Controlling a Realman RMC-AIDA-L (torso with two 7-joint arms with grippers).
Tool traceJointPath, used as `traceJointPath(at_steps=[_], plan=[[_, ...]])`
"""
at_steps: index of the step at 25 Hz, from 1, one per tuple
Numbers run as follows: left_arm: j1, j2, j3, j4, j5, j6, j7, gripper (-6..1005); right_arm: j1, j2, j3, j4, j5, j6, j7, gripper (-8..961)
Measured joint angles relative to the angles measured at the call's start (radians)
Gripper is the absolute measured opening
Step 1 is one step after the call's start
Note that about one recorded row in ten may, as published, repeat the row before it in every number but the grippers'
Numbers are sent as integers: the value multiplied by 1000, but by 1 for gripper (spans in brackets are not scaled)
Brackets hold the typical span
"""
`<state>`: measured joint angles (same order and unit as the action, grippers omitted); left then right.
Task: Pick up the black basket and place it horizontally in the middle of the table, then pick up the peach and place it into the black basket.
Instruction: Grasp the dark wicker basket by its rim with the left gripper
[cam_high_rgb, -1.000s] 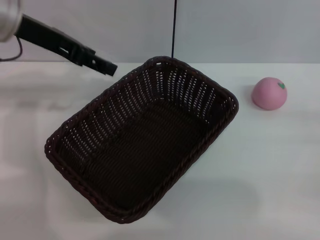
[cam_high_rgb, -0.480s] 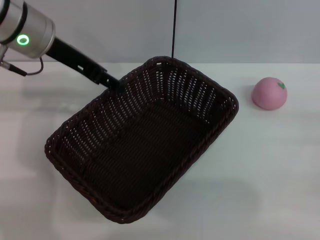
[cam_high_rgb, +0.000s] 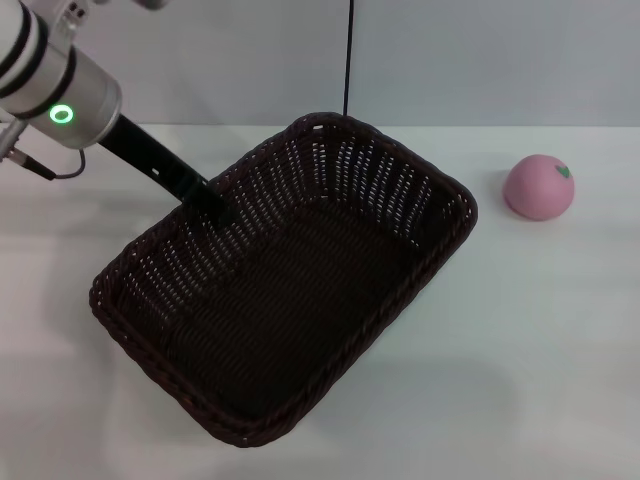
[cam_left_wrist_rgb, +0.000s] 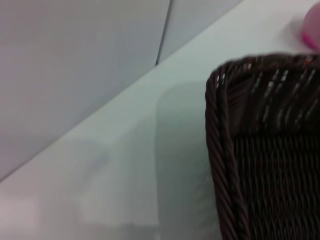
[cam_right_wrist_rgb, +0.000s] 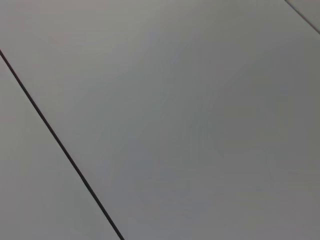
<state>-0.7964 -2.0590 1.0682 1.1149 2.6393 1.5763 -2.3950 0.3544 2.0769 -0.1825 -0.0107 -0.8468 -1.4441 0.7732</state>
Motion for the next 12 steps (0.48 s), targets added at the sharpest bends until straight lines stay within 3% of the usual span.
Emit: traceJointPath(at_steps=[5, 12], plan=[[4, -2, 67, -7, 10, -8, -5, 813, 2, 0, 0, 0, 0, 3, 0, 562], [3, -3, 75, -7, 13, -10, 4, 631, 5, 0, 0, 0, 0, 32, 15, 563]])
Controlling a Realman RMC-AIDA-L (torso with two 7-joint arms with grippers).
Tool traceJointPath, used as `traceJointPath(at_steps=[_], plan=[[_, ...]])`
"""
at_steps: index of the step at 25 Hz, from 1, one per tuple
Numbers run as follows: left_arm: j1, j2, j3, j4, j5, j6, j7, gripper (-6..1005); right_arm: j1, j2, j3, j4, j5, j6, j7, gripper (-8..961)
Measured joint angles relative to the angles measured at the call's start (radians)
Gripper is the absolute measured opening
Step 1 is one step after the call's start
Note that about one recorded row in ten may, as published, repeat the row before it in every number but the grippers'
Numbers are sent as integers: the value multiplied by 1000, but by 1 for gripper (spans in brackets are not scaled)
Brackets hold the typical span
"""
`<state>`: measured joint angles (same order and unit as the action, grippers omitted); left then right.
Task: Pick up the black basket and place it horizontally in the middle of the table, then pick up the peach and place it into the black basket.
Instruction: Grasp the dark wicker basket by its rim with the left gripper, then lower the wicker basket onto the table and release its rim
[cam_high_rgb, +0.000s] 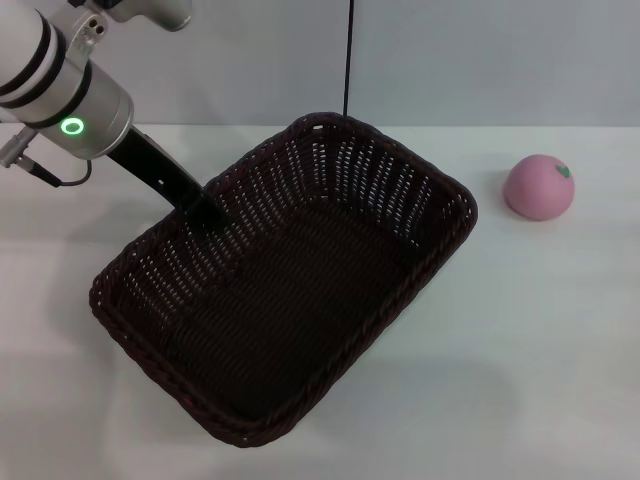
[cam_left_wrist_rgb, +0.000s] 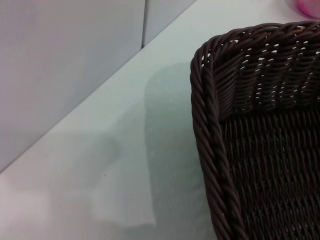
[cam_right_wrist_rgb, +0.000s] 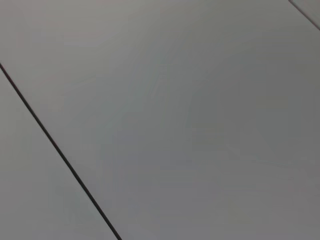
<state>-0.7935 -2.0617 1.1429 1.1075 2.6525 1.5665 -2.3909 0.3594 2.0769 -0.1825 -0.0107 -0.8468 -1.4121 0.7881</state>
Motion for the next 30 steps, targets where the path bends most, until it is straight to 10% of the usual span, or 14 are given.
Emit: traceJointPath(at_steps=[10, 30], plan=[[9, -2, 24, 11, -11, -8, 75, 240, -1, 0, 0, 0, 0, 7, 7, 563], [75, 4, -30, 191, -346, 105, 439, 202, -3, 2, 0, 0, 0, 0, 20, 562]])
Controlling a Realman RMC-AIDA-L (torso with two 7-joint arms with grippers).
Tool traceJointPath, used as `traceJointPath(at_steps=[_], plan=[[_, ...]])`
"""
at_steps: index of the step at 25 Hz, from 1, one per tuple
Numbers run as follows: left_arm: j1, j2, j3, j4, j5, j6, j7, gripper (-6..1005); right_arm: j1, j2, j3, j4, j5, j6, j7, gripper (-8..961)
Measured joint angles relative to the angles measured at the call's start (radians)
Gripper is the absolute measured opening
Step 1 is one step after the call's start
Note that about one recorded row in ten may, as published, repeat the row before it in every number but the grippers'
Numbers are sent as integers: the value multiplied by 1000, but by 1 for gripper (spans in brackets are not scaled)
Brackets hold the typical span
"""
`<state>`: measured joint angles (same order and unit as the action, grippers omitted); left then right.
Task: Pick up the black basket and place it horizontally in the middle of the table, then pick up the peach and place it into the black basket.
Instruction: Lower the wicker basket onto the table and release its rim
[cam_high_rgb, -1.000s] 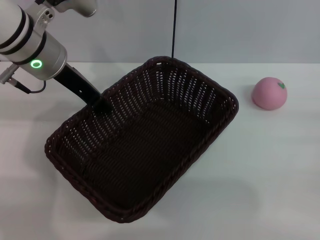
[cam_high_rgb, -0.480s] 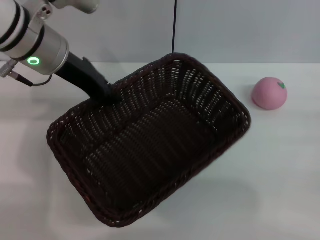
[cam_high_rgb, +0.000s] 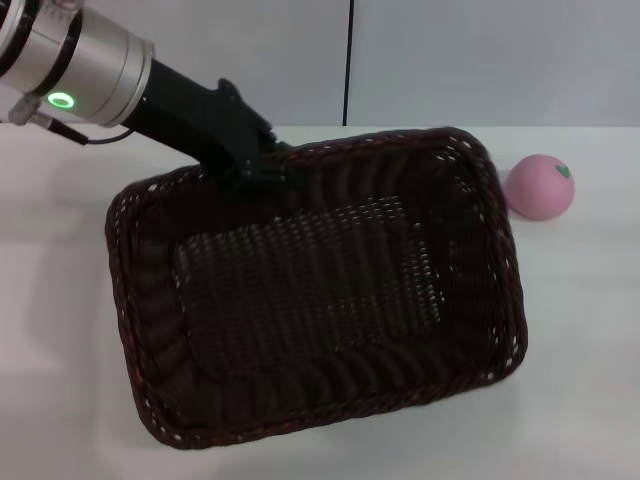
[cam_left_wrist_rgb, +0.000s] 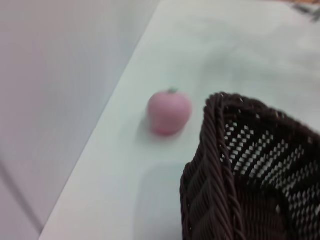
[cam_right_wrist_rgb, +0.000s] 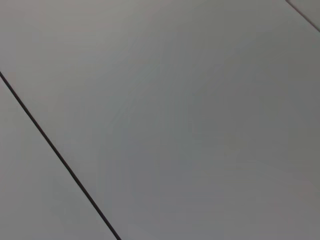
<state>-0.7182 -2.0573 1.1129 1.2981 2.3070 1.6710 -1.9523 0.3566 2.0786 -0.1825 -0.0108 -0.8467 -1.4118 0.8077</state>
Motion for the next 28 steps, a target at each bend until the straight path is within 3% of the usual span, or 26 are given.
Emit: traceJointPath(at_steps=[9, 11, 15, 28], plan=[[-47, 0, -8, -18, -41, 40, 87, 203, 0, 0, 0, 6, 0, -2, 1, 562], [-109, -4, -5, -108, -55, 36, 146, 203, 1, 0, -1, 7, 0, -2, 1, 562], [-164, -10, 1, -213, -59, -2, 201, 203, 6, 0, -4, 8, 0, -3, 1, 562], [-180, -6, -3, -291, -80, -66, 213, 217, 15, 0, -5, 8, 0, 5, 1, 563]])
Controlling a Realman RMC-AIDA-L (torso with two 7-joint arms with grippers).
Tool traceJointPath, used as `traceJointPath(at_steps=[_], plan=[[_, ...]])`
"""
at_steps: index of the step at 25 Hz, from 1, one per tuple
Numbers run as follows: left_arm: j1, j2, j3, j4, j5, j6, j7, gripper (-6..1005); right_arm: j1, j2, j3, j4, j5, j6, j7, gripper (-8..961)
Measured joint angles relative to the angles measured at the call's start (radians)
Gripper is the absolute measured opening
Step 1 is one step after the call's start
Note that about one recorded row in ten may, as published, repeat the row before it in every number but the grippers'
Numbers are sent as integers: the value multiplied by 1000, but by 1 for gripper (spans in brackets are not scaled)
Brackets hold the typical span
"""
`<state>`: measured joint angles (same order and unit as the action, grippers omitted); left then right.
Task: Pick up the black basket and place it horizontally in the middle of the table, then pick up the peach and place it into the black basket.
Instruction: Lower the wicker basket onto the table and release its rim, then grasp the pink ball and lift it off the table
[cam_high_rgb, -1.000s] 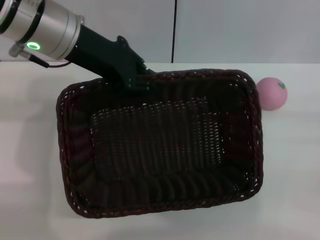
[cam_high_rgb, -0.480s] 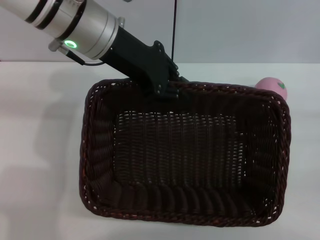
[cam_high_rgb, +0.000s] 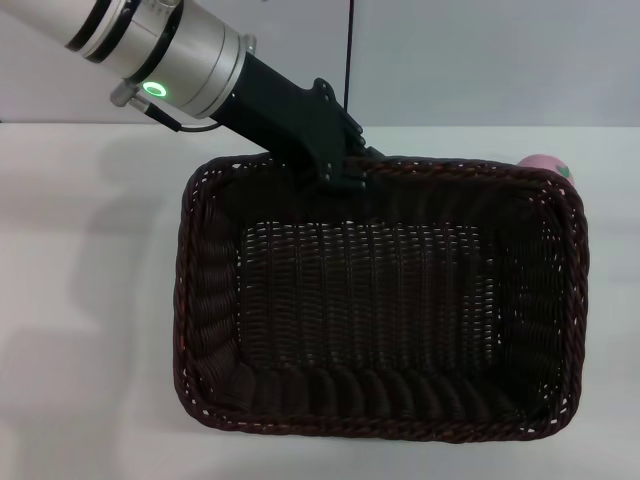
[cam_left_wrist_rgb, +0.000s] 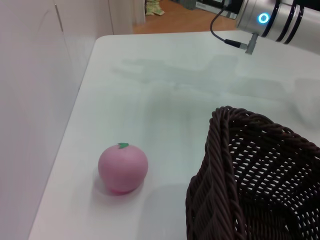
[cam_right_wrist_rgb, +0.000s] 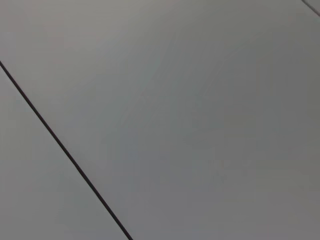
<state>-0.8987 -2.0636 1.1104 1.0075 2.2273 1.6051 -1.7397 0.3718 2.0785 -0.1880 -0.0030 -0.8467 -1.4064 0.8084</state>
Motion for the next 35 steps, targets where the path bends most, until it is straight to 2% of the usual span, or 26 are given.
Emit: traceJointPath(at_steps=[17, 25, 27, 31, 33, 34, 35], plan=[[21, -4, 6, -21, -62, -93, 1, 342, -5, 0, -3, 16, -4, 1, 0, 562], [57, -3, 6, -10, -117, -129, 13, 558, -6, 0, -7, 18, -7, 1, 0, 562], [93, 1, -3, -1, -185, -158, 42, 612, -7, 0, -8, 18, -14, -2, 0, 562], [144, 2, -26, 10, -268, -194, 75, 834, -12, -1, -8, 10, -65, -9, 0, 563], [185, 0, -38, 12, -349, -228, 108, 834, -13, -2, -9, 3, -86, -11, 0, 563], [250, -2, -42, 2, -475, -268, 169, 834, -19, -3, -8, -17, -131, -15, 0, 563], [250, -2, -42, 2, -475, -268, 169, 834, -19, -3, -8, -17, -131, -15, 0, 563]])
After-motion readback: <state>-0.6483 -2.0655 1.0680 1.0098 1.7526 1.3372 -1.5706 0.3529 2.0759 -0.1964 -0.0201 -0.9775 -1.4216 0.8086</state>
